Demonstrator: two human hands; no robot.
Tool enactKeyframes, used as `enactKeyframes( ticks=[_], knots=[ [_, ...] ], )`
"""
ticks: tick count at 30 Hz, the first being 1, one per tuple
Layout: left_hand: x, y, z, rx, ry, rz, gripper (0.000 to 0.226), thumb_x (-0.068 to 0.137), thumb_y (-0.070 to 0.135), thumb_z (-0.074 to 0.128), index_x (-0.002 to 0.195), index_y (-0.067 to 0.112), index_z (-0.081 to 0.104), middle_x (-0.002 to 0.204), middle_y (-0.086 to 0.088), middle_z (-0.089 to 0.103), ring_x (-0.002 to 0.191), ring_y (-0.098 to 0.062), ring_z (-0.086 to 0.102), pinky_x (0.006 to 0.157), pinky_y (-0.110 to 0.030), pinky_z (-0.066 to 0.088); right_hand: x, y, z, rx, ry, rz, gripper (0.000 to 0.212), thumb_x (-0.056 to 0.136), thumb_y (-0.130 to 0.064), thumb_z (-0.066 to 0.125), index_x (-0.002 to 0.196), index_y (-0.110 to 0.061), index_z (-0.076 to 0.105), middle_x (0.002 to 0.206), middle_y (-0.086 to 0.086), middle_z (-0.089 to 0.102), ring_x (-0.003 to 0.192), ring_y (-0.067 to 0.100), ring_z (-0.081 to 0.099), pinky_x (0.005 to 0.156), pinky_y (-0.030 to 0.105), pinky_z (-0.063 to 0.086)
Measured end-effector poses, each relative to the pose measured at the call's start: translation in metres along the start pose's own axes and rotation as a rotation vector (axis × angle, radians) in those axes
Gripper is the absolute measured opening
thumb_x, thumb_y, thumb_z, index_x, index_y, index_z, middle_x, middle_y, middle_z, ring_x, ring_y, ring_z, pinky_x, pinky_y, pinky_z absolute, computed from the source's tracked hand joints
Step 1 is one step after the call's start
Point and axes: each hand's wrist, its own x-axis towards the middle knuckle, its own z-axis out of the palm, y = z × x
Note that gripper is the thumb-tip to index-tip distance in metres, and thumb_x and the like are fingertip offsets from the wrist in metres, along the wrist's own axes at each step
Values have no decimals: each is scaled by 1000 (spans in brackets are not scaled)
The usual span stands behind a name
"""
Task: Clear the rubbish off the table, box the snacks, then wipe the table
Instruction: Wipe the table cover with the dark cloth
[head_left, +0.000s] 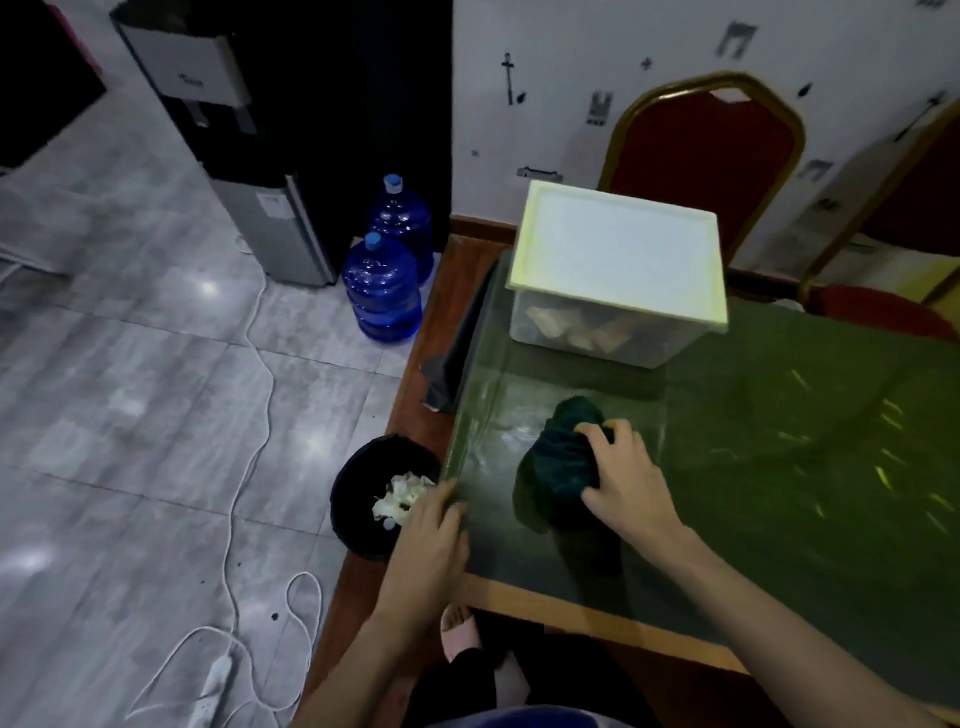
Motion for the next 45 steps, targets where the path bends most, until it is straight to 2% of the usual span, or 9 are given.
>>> enactKeyframes(
  ticks=[7,13,19,23,30,33,37,40,45],
  knots=[
    [72,71,15,33,-105,309,15,84,9,64,98,4,64,124,-18,60,113,-33,59,101,-43,47,-62,70,1,103,66,273,69,72,-17,65,132,-29,34,126,8,35,116,28,41,71,38,51],
    [93,159,59,32,-275,569,27,93,15,47,117,7,58,139,-14,47,129,-30,45,116,-38,29,-125,144,-2,171,137,525,69,74,-15,63,134,-32,34,130,6,33,121,27,38,75,37,52],
    [128,251,103,14,-286,649,30,95,22,44,121,10,55,146,-11,40,135,-26,37,119,-36,20,-163,230,-20,191,241,684,71,71,-11,63,135,-30,39,128,6,34,121,27,36,75,38,51],
    [170,304,126,-107,-229,420,32,91,17,54,122,9,57,140,-12,47,128,-26,46,112,-36,36,-145,293,-44,212,319,602,72,67,-5,64,134,-24,46,128,10,39,118,29,39,83,41,52],
    [240,317,137,-251,9,-100,25,90,7,56,115,3,55,141,-18,40,130,-31,41,112,-40,32,-49,326,-62,270,245,191,72,64,-11,61,134,-24,47,133,11,41,122,30,39,102,39,41],
    [247,299,136,-158,75,-148,27,92,5,53,118,1,55,141,-20,41,130,-33,41,111,-45,35,-16,307,-51,244,140,-10,74,67,-16,64,138,-22,43,140,13,37,129,33,35,106,45,39],
    [230,270,147,-25,72,-179,35,96,7,45,131,2,49,146,-22,38,134,-36,38,114,-48,31,5,280,-20,220,-74,-132,107,60,-43,72,149,-31,13,158,12,-3,145,38,-6,113,63,11],
    [221,264,157,75,55,-129,43,96,14,34,137,5,43,147,-22,38,138,-36,33,116,-50,25,8,277,-7,228,-27,-135,117,54,-62,67,149,-37,5,159,9,-18,145,35,-23,111,66,-1],
    [219,260,160,47,77,-140,44,95,16,36,138,8,44,149,-17,38,140,-31,30,118,-47,23,4,278,9,174,87,-128,102,55,-70,58,146,-36,24,158,15,12,146,38,3,111,68,17]
  ],
)
